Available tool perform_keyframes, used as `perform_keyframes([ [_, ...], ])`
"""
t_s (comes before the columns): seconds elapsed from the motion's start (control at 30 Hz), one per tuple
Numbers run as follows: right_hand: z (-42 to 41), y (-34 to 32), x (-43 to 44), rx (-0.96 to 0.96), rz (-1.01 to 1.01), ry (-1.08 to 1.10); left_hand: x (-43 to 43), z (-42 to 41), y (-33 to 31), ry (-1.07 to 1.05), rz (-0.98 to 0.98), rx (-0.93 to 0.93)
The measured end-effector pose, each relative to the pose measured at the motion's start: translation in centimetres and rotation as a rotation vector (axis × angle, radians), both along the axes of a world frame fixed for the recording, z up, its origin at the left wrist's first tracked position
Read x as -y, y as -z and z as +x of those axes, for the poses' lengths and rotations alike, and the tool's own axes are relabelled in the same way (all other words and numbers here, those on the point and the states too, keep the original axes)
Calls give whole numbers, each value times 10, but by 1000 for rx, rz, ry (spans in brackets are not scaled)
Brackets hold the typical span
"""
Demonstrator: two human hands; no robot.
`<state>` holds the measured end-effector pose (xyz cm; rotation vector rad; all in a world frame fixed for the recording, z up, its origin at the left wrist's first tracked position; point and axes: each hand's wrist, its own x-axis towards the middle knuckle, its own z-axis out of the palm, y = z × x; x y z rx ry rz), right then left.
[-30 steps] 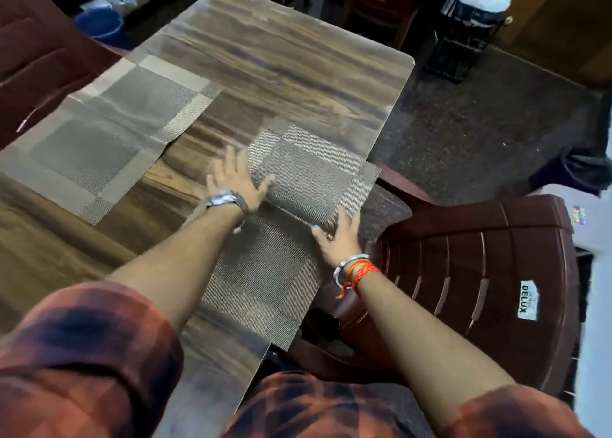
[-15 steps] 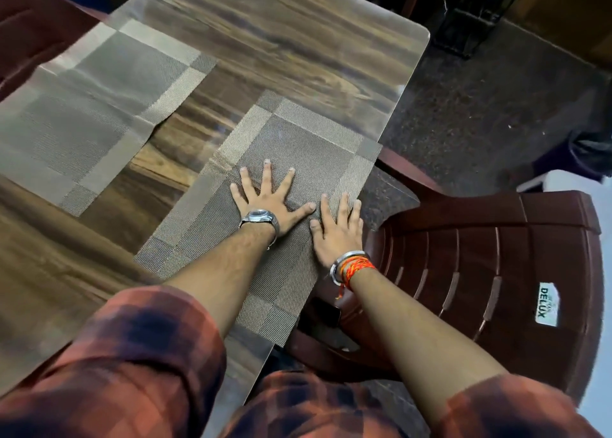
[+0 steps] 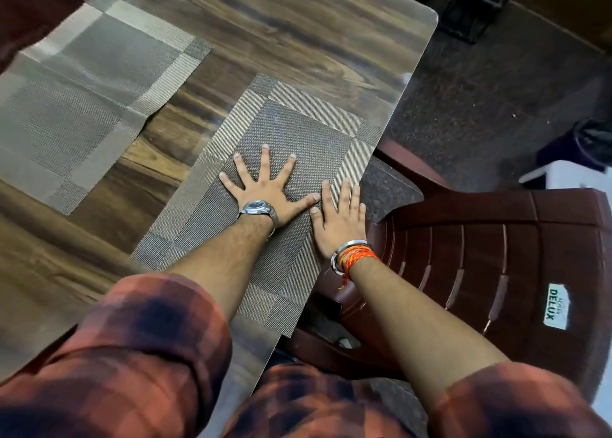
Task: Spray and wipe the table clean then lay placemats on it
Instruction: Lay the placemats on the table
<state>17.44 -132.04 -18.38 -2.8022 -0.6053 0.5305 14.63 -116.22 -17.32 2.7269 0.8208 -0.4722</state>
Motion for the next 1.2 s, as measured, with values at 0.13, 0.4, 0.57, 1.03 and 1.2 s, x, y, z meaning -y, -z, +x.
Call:
perform_keyframes([
  [0.13,-5,2,-2,17,-7,12,-5,1,0,32,4,13],
  [0.4,-8,2,1,25,-17,-12,-4,-3,-2,23,-6,22],
  [0.57,-14,6,-2,65,-21,-13,-7,-10,-1,14,5,11],
  [1.03,-17,13,-6,180,-58,-14,-8,-9,2,25,21,24],
  [1.2,-20,12,-10,221,-81,-3,-8,-9,3,27,36,29],
])
